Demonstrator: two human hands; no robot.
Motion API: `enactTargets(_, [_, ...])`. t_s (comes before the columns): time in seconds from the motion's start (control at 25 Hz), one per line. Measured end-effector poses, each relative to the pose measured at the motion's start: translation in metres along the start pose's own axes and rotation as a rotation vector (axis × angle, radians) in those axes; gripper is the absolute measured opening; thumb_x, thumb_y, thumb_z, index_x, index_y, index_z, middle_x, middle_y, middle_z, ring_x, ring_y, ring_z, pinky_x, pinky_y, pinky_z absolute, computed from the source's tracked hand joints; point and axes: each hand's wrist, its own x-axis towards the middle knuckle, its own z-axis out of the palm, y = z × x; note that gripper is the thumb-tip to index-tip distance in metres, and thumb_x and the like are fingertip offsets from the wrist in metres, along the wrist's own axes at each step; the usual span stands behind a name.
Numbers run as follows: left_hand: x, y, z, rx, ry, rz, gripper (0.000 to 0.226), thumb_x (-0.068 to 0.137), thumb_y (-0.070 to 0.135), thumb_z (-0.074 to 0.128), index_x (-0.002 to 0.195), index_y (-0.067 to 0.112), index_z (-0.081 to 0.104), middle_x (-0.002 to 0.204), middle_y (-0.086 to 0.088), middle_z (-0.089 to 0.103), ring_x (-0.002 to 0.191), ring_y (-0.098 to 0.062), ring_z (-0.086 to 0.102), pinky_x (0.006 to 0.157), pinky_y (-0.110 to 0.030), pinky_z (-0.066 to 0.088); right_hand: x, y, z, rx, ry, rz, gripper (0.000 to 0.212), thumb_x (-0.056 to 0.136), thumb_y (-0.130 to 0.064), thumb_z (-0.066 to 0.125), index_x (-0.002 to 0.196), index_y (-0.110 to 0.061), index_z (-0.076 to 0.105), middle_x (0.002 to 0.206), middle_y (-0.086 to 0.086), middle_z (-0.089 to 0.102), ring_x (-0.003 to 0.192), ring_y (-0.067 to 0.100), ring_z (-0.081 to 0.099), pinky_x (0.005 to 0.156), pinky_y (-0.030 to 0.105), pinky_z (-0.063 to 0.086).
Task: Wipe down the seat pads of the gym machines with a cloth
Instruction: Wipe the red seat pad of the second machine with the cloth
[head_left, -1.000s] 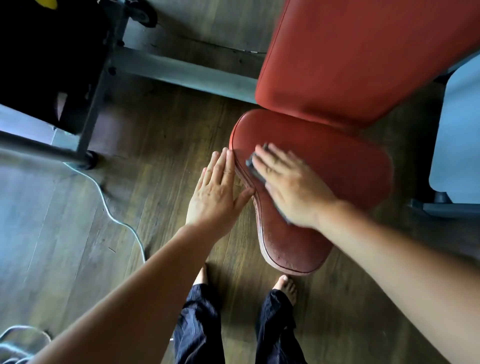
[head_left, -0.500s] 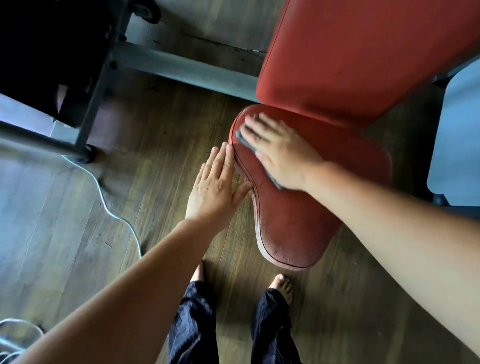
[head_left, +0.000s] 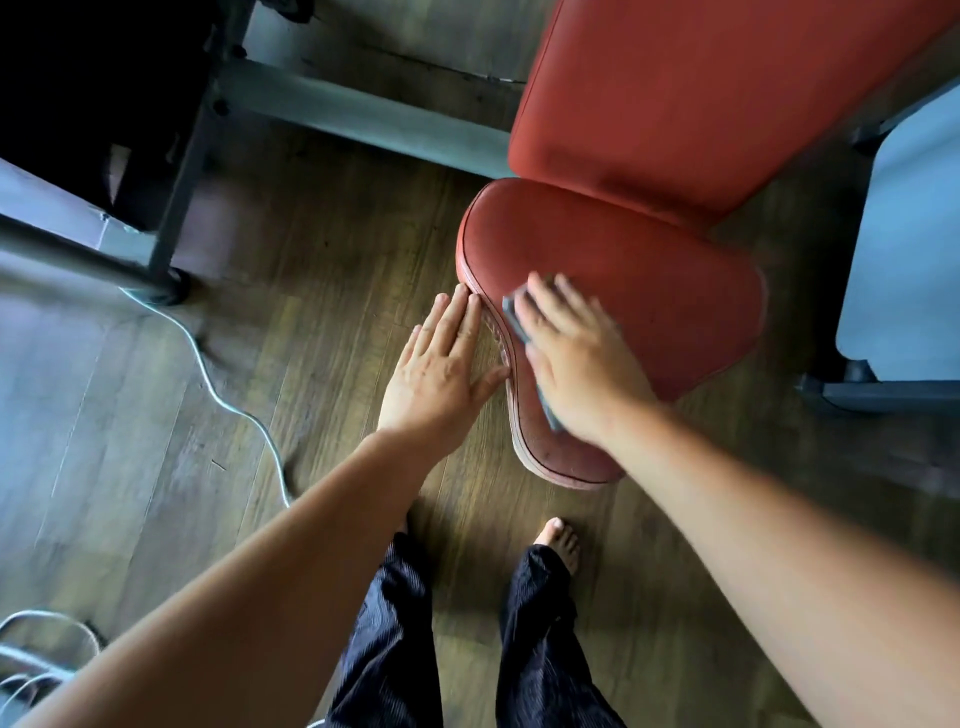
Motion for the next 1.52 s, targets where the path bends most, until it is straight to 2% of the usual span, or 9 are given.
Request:
enactTargets(0.2, [-0.004, 0.001, 0.001, 0.016, -0.005, 0.043, 0.084, 0.102, 0.061, 0.039, 0.165, 0.016, 0.008, 0.174, -0.001, 0.004, 0.16, -0.018, 0.0, 0.13, -0.04, 0.012, -0.005, -0.025, 0.01, 0.008, 0.05, 0.199, 0.055, 0.099, -0.027, 0.045, 0.152, -0.014, 0.037, 0.165, 0.006, 0.026, 0.152, 0.031, 0.023, 0.121, 0.054, 0.024])
enactTargets(0.4, [-0.013, -0.004, -0.004, 0.076, -0.026, 0.127, 0.08, 0.102, 0.057, 0.041, 0.165, 0.018, 0.011, 0.174, -0.001, 0.006, 0.16, -0.02, 0.0, 0.13, -0.044, 0.015, -0.065, -0.022, 0.015, 0.055, 0.026, 0.024, 0.051, 0.1, -0.027, 0.042, 0.15, -0.014, 0.043, 0.164, 0.004, 0.03, 0.152, 0.029, 0.026, 0.121, 0.052, 0.024])
enactTargets(0.6, [-0.014, 0.01, -0.006, 0.096, -0.001, 0.185, 0.075, 0.103, 0.06, 0.033, 0.163, 0.017, 0.024, 0.173, 0.0, 0.013, 0.16, -0.02, 0.005, 0.129, -0.043, 0.013, -0.001, 0.018, 0.004, 0.077, 0.135, 0.328, 0.054, 0.096, -0.027, 0.041, 0.148, -0.013, 0.044, 0.162, 0.006, 0.033, 0.149, 0.032, 0.029, 0.117, 0.054, 0.029])
enactTargets(0.72, [-0.007, 0.023, -0.008, 0.131, 0.0, 0.236, 0.072, 0.104, 0.058, 0.03, 0.163, 0.016, 0.026, 0.173, 0.0, 0.015, 0.16, -0.018, 0.006, 0.129, -0.044, 0.012, -0.074, -0.017, 0.021, 0.106, 0.098, 0.192, 0.053, 0.099, -0.028, 0.04, 0.151, -0.013, 0.041, 0.164, 0.005, 0.03, 0.152, 0.028, 0.024, 0.123, 0.048, 0.021])
enactTargets(0.84, [0.001, 0.037, -0.005, 0.176, -0.018, 0.303, 0.072, 0.103, 0.056, 0.029, 0.162, 0.015, 0.027, 0.172, 0.0, 0.018, 0.16, -0.018, 0.006, 0.13, -0.045, 0.01, -0.079, 0.034, 0.015, 0.101, 0.098, 0.05, 0.053, 0.1, -0.027, 0.038, 0.151, -0.015, 0.041, 0.164, 0.004, 0.031, 0.152, 0.028, 0.026, 0.123, 0.048, 0.021])
enactTargets(0.96, [0.019, 0.049, -0.005, 0.182, -0.033, 0.303, 0.07, 0.104, 0.055, 0.029, 0.163, 0.016, 0.026, 0.172, 0.0, 0.017, 0.16, -0.019, 0.004, 0.13, -0.044, 0.007, -0.007, 0.108, -0.006, 0.041, 0.138, 0.29, 0.052, 0.099, -0.024, 0.043, 0.15, -0.012, 0.042, 0.162, 0.008, 0.033, 0.15, 0.033, 0.029, 0.118, 0.056, 0.028])
enactTargets(1.08, [0.042, 0.063, -0.006, 0.192, -0.028, 0.28, 0.069, 0.103, 0.052, 0.029, 0.162, 0.016, 0.028, 0.172, -0.001, 0.018, 0.16, -0.021, 0.007, 0.13, -0.045, 0.006, 0.012, 0.081, -0.003, 0.077, 0.196, 0.473, 0.054, 0.095, -0.024, 0.047, 0.148, -0.011, 0.043, 0.161, 0.01, 0.034, 0.148, 0.034, 0.03, 0.118, 0.054, 0.026])
enactTargets(1.28, [0.053, 0.081, -0.001, 0.2, -0.021, 0.21, 0.067, 0.103, 0.044, 0.038, 0.163, 0.015, 0.026, 0.173, -0.001, 0.014, 0.16, -0.021, 0.004, 0.129, -0.043, 0.004, -0.034, 0.079, 0.001, 0.129, 0.095, 0.085, 0.054, 0.097, -0.025, 0.043, 0.15, -0.012, 0.044, 0.162, 0.007, 0.034, 0.151, 0.031, 0.028, 0.12, 0.05, 0.022])
enactTargets(1.52, [0.063, 0.103, 0.014, 0.229, -0.002, 0.23, 0.071, 0.103, 0.057, 0.032, 0.165, 0.023, 0.018, 0.174, 0.004, 0.008, 0.16, -0.018, 0.0, 0.13, -0.044, 0.002, 0.009, 0.139, -0.013, 0.026, 0.151, 0.316, 0.053, 0.1, -0.023, 0.045, 0.152, -0.013, 0.039, 0.164, 0.006, 0.029, 0.152, 0.029, 0.024, 0.12, 0.049, 0.02])
